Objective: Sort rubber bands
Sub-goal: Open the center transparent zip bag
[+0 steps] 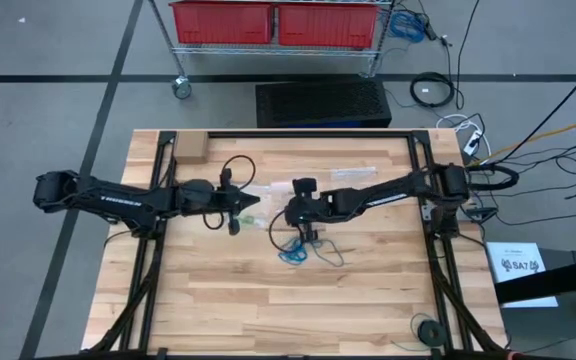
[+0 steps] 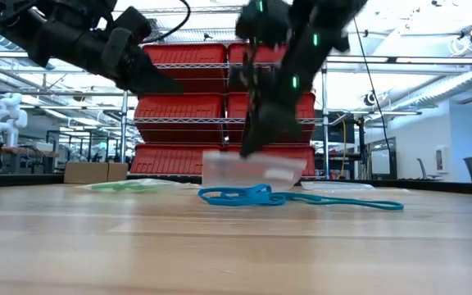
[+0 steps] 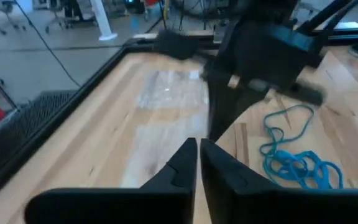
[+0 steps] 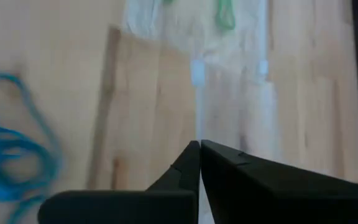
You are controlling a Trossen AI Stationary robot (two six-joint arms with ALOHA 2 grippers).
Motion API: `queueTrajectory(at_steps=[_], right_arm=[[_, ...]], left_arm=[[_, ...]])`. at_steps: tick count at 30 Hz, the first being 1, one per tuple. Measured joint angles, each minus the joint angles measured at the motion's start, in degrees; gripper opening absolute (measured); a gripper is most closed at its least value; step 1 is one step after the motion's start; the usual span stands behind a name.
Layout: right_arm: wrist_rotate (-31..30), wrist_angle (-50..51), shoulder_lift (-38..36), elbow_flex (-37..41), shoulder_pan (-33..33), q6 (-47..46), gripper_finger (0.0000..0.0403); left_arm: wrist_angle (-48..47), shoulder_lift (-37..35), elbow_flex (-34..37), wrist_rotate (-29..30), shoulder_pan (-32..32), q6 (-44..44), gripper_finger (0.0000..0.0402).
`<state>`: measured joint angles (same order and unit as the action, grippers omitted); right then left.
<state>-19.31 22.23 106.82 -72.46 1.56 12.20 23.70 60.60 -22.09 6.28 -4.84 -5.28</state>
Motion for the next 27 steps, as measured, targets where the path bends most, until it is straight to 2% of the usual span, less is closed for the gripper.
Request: queueTrajectory(at_steps=[6, 10, 13, 27], right_arm=[[0.13, 14.42, -4.85, -10.04, 2.50, -7.85, 0.0000], [0.14, 17.22, -6.76, -13.57, 3.51, -10.70, 0.0000], [0.16, 17.40, -7.04, -14.88, 3.85, -10.99, 0.0000], [0.17, 15.94, -6.97, -15.16, 3.79, -9.63, 0.0000]], left_arm=[[3.39, 0.02, -0.02, -2.47, 0.00, 0.26, 0.0091], [5.11, 0.02, -0.02, -7.92, 0.16, 0.31, 0.0139], [6.19, 0.02, -0.14, -9.26, 0.90, 0.39, 0.0164], [3.61, 2.60, -4.35, -9.24, 1.18, 1.95, 0.0175]])
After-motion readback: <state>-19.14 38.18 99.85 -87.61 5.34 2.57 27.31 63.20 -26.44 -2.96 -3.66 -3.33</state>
